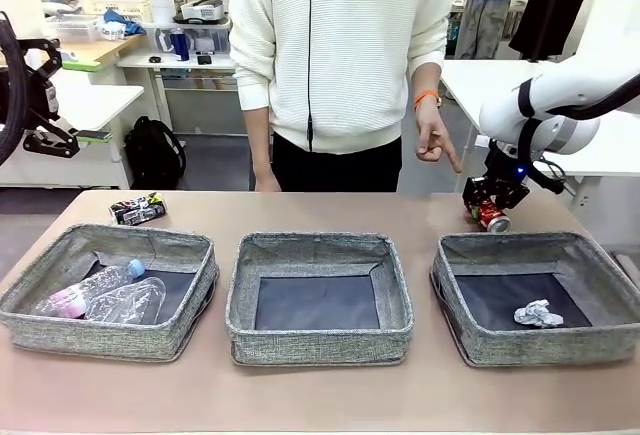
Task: Sort the waste into the appropriate baskets.
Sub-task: Pick up the waste item pointed out by the person.
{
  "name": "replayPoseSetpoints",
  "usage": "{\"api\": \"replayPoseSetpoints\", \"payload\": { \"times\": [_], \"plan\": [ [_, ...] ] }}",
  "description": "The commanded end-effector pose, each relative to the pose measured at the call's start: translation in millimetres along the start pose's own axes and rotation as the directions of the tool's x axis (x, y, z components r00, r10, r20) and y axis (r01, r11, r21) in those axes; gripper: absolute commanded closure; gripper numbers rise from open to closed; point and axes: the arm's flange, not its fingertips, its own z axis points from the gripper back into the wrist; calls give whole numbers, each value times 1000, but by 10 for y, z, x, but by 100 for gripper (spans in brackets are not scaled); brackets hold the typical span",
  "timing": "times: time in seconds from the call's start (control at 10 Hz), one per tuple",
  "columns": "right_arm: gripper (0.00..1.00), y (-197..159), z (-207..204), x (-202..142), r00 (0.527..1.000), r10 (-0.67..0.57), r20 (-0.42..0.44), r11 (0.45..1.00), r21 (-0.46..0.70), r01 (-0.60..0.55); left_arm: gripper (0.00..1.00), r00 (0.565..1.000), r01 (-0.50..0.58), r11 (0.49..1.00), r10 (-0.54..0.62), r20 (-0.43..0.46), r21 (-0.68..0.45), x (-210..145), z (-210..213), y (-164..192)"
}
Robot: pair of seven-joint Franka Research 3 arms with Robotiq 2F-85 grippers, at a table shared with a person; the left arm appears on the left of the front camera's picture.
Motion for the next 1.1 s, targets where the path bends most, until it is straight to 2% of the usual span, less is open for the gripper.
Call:
{"api": "replayPoseSetpoints", "payload": {
  "times": [0.0, 0.2, 0.3, 0.5, 0.6, 0.7, 0.8, 1.0],
  "plan": [
    [100, -35, 30, 0, 999, 14, 30, 1000, -3, -14, 0, 1000, -11, 1000, 11, -1, 4, -19, -1, -29],
    [100, -66, 115, -25, 999, -5, 50, 1000, -11, 6, 0, 1000, -11, 1000, 11, -1, 4, -19, -1, -29],
    [100, -57, 353, -125, 997, -13, 72, 1000, 25, 11, 0, 1000, -11, 1000, 11, -1, 4, -19, -1, -29],
    [100, 64, 1307, -626, 966, -47, 253, 997, 76, 29, 0, 1000, -11, 1000, 11, -1, 4, -19, -1, -29],
    [100, 194, 1705, -950, 953, -53, 300, 997, 63, 36, 0, 1000, -11, 1000, 11, -1, 4, -19, -1, -29],
    [100, 404, 1945, -1271, 965, 16, 263, 998, 59, -33, 0, 1000, -11, 1000, 11, -1, 4, -19, -1, -29],
    [100, 594, 2022, -1515, 961, 38, 275, 999, 2, -40, 0, 1000, -11, 1000, 11, -1, 4, -19, -1, -29],
    [100, 934, 2010, -1964, 924, 186, 334, 982, -95, -163, 0, 1000, -11, 1000, 11, -1, 4, -19, -1, -29]
  ]
}}
